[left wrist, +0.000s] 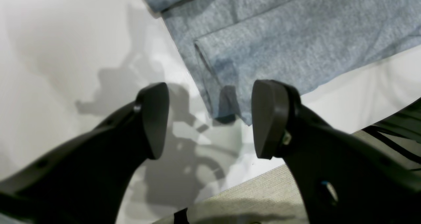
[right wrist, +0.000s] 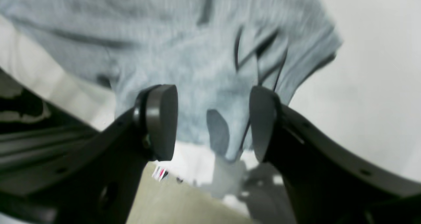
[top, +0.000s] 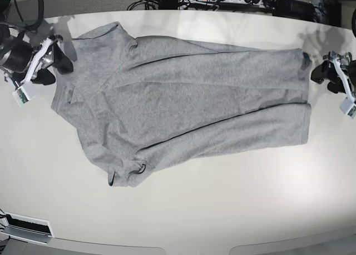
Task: Layout the t-shirt on the table in an organized manner, then fold the t-shirt properly
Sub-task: 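Lower the shirt shoulders onto the table and open both grippers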
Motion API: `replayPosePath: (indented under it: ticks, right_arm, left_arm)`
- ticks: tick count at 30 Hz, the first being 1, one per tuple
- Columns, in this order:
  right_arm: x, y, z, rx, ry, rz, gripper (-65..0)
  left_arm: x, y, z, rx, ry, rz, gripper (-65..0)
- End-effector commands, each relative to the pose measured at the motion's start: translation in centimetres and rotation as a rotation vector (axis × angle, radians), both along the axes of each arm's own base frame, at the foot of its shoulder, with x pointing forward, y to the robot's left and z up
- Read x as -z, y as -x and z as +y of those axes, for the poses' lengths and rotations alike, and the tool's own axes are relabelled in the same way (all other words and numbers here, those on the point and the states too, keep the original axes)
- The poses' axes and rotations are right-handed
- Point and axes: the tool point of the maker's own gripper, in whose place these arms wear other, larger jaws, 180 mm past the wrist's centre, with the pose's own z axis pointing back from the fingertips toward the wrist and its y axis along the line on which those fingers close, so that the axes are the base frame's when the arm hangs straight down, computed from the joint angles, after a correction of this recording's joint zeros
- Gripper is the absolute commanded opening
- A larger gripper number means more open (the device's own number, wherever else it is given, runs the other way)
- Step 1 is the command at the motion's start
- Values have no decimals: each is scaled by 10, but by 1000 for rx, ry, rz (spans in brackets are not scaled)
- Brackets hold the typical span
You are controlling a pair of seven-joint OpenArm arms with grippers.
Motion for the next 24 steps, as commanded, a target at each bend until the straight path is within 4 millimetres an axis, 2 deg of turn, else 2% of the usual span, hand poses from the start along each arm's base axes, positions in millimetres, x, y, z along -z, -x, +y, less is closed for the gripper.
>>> replayPosePath:
  ticks: [1,7,12,18,24]
  right_arm:
    - [-5,-2,-3,21,-4,-12,-286]
    - [14,21,4,104,-29,66,-286]
    - [30,28,14,163,-31,82,-286]
    - [58,40,7,289,-40,165,-286]
    - [66,42,3,325,-49,179,-286]
  left_arm:
    - [-13,-11,5,4,-10,-38,-247]
    - [-10,-10,1,-2,6,-39,-247]
    - [-3,-6,-7,-13,33,-34,-247]
    - [2,0,-9,-13,34,-5,-247]
    - [1,-1,-10,-12,36,-8,-247]
